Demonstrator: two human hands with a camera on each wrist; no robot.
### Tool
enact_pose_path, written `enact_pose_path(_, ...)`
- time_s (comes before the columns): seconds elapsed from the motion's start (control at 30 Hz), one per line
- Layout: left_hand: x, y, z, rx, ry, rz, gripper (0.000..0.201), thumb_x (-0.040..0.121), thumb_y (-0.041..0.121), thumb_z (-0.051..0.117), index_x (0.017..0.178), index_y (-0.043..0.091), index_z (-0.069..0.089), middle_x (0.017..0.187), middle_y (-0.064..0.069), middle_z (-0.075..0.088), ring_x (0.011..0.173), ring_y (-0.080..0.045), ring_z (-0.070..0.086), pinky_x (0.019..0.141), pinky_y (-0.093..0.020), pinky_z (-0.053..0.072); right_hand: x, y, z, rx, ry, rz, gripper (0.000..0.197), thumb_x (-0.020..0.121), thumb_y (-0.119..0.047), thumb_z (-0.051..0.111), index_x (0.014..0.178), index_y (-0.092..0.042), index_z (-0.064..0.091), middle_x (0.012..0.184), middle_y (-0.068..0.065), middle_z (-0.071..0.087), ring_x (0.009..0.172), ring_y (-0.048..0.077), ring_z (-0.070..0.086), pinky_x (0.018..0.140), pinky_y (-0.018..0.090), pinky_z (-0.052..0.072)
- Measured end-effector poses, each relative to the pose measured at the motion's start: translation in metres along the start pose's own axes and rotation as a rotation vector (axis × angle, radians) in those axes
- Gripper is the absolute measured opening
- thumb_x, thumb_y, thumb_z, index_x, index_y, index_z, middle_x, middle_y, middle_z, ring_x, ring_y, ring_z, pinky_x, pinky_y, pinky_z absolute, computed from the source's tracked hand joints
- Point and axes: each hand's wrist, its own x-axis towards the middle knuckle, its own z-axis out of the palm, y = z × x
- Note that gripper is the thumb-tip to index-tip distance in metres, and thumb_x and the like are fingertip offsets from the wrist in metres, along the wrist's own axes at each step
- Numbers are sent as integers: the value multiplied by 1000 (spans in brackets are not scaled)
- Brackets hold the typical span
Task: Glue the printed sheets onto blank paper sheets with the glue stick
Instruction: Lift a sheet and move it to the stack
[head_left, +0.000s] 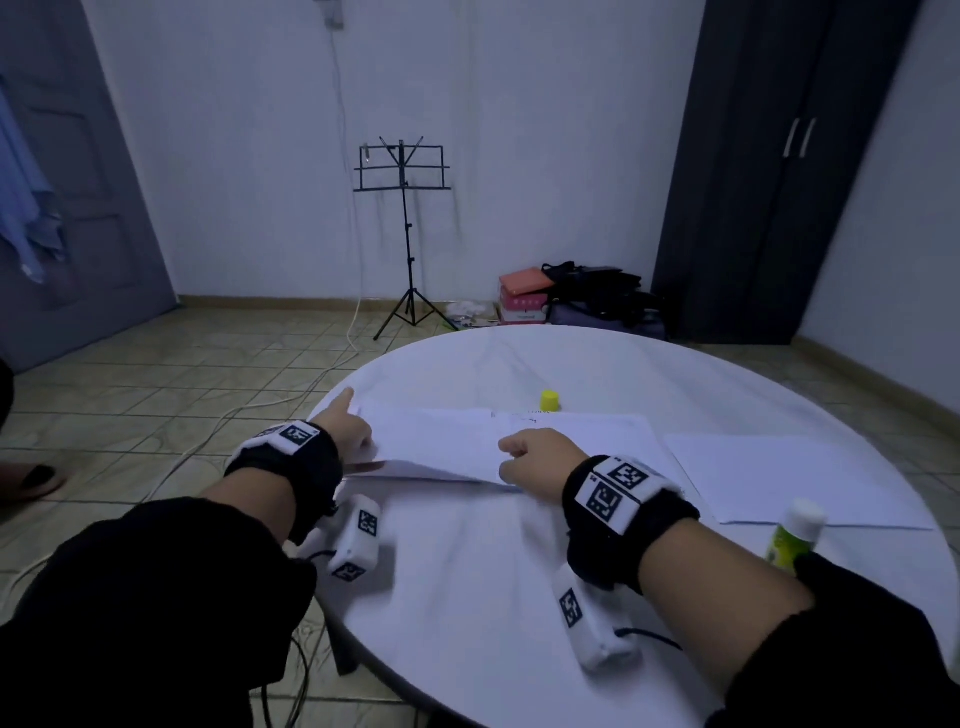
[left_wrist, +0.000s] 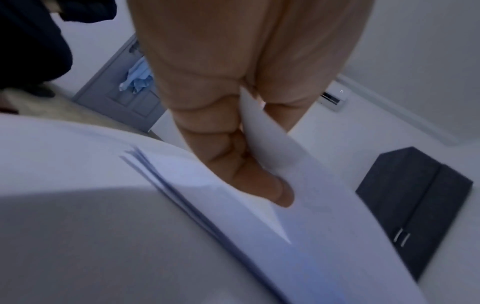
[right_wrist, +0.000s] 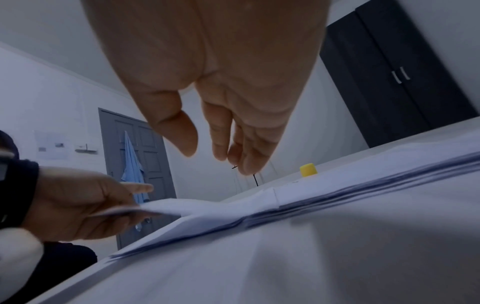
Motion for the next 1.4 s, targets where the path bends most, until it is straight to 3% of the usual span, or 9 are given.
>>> enact_pose_path(0.1, -30, 12, 9, -382, -20, -82, 9, 96, 4, 49, 89, 9, 48, 91, -11, 44, 63, -24, 65, 50, -27, 57, -16, 9, -2, -6, 8, -6, 56, 87, -20, 59, 140, -21, 40, 140, 4, 38, 118, 20, 50, 89, 24, 43)
enact_pose_path(0.23, -57, 19, 19, -491, -156, -102, 10, 89, 2, 62, 97, -1, 56, 85, -9, 44, 57, -19, 68, 48, -25, 56, -39, 18, -7, -222, 238, -60, 61, 86, -28, 62, 140, -33, 35, 139, 2, 30, 128, 23, 34, 104, 33, 34)
enact_pose_path(0.33, -77, 20, 33, -345, -255, -91, 13, 86, 3, 66, 98, 0, 62, 80, -9, 48, 67, -19, 60, 50, -24, 56, -58, 25, -17, -430, 370, -54, 32, 91, -26, 51, 121, -35, 55, 129, -2, 42, 123, 21, 35, 100, 34, 30)
enact_pose_path(0.6, -115, 14, 79, 620, -554, 151, 50, 80, 1, 71, 127, 13, 58, 96, -1, 56, 75, -17, 61, 57, -16, 52, -117, 74, -43, -661, -40, 76, 29, 90, -16, 46, 97, -31, 70, 114, -12, 63, 111, 15, 55, 103, 35, 29)
enact_pose_path(0.77, -132, 11, 108, 913, -571, 257, 66, 78, 15, 76, 138, 17, 47, 113, -10, 61, 38, 0, 56, 50, -12, 48, -141, 103, -54, -704, -209, 108, 45, 94, -6, 40, 125, -32, 59, 135, -10, 50, 125, 14, 48, 101, 25, 38)
enact_pose_path(0.93, -132, 11, 115, 1065, -536, 297, 76, 78, 25, 76, 144, 19, 38, 110, -9, 67, 36, 3, 54, 58, -16, 49, -146, 133, -67, -604, -167, 211, 26, 90, -13, 47, 88, -30, 67, 108, -3, 61, 105, 18, 57, 90, 27, 46)
enact_pose_path(1.1, -127, 12, 116, 1121, -511, 324, 79, 77, 30, 77, 144, 21, 37, 112, -6, 66, 36, 4, 53, 64, -18, 49, -145, 152, -96, -337, -28, 420, 13, 83, -15, 54, 72, -14, 48, 73, 6, 52, 63, 19, 46, 49, 22, 32)
enact_pose_path(1.23, -124, 16, 116, 1199, -511, 352, 81, 74, 39, 77, 143, 27, 38, 118, -3, 64, 57, -7, 61, 65, -20, 49, -136, 163, -107, 131, 9, 493, 20, 80, -17, 64, 96, -15, 53, 73, 5, 43, 53, 16, 35, 49, 22, 29)
enact_pose_path(1.4, -124, 15, 113, 1269, -435, 393, 76, 67, 50, 79, 135, 39, 47, 151, 0, 21, 129, -22, 43, 106, -33, 38, -120, 148, -101, -131, 89, 393, 17, 84, -26, 61, 93, -12, 60, 77, 3, 53, 67, 19, 49, 61, 26, 39)
